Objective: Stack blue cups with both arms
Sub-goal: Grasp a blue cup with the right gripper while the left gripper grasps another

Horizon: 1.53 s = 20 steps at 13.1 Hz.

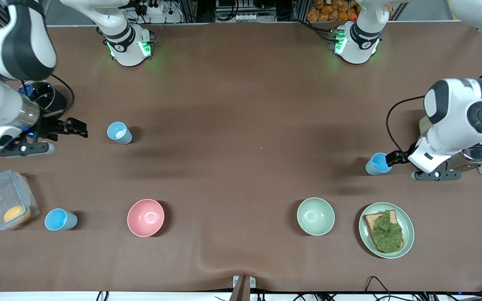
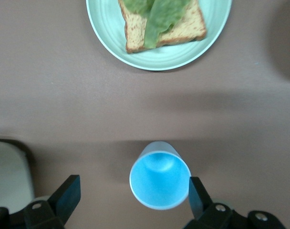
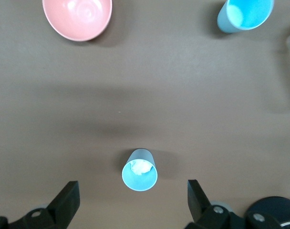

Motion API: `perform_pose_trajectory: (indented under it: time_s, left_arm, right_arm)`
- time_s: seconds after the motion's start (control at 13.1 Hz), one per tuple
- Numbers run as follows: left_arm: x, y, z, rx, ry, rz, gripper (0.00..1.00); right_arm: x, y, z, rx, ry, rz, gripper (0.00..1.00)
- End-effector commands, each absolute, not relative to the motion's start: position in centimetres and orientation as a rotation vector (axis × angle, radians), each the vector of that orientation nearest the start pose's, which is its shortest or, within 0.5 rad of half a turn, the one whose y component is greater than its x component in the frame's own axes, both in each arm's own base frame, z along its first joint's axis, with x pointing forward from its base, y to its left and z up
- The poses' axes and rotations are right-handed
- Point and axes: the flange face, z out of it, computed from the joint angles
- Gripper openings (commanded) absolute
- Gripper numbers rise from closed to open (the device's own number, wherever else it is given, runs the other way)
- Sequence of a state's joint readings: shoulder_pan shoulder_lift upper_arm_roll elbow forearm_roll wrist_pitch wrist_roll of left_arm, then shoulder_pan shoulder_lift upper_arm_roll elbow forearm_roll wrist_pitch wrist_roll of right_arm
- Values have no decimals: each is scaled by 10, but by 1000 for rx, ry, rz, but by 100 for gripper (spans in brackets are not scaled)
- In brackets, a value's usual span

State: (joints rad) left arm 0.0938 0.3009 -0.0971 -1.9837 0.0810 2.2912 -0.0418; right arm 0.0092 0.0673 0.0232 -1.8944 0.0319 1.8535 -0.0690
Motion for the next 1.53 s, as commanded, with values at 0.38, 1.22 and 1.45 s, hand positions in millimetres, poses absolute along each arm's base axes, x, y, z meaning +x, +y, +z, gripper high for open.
perform_pose_trajectory:
  time_s: [0.38, 1.22, 1.45]
  left_arm:
    - [600, 22, 254, -3110, 13, 124, 100]
    - [595, 12, 231, -3105, 51, 244, 0]
    - [596, 16, 233, -3106, 110, 240, 0]
  right_arm:
    - [517, 8, 344, -3099, -175, 171, 100]
    - [478, -45, 243, -3082, -242, 177, 100]
    - [473, -40, 239, -3074, -248, 202, 100]
